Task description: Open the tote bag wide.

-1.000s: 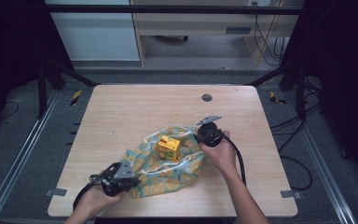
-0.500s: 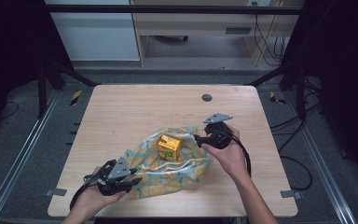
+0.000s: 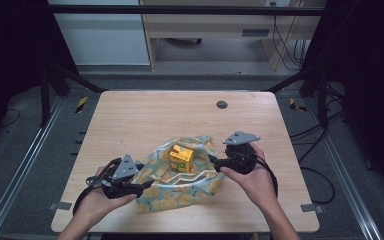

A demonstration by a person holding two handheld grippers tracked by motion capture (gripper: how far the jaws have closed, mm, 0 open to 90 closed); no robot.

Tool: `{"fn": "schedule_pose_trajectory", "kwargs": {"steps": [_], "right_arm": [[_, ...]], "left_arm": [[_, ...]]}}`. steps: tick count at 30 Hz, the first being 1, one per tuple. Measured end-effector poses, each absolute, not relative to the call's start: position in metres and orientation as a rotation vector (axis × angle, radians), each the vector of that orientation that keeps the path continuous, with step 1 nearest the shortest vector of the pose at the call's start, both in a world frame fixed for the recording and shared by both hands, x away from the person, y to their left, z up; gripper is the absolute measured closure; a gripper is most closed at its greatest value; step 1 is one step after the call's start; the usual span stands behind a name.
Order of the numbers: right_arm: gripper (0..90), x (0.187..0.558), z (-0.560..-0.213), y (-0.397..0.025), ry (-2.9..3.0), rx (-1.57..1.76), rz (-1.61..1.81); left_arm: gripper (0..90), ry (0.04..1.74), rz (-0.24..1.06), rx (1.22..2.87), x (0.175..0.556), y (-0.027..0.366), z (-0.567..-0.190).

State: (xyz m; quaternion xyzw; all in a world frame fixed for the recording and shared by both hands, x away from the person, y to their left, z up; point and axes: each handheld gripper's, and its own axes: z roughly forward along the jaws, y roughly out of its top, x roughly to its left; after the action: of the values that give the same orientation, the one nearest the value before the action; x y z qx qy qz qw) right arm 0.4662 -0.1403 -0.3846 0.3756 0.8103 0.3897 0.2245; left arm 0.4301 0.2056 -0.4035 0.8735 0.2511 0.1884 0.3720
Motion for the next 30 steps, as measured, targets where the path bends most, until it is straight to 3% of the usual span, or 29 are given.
{"fn": "schedule_pose_trajectory", "kwargs": {"steps": [17,30], "right_arm": [[24.9,0.441,-0.398,-0.14,2.238,1.032,1.1],[23.5,0.439,-0.441,-0.142,2.265,1.114,1.041]], "left_arm": [[38.5,0.698,0.528,2.231,0.47,0.196,-0.398],[39.2,0.773,0.502,2.249,0.503,0.184,-0.435]]}}
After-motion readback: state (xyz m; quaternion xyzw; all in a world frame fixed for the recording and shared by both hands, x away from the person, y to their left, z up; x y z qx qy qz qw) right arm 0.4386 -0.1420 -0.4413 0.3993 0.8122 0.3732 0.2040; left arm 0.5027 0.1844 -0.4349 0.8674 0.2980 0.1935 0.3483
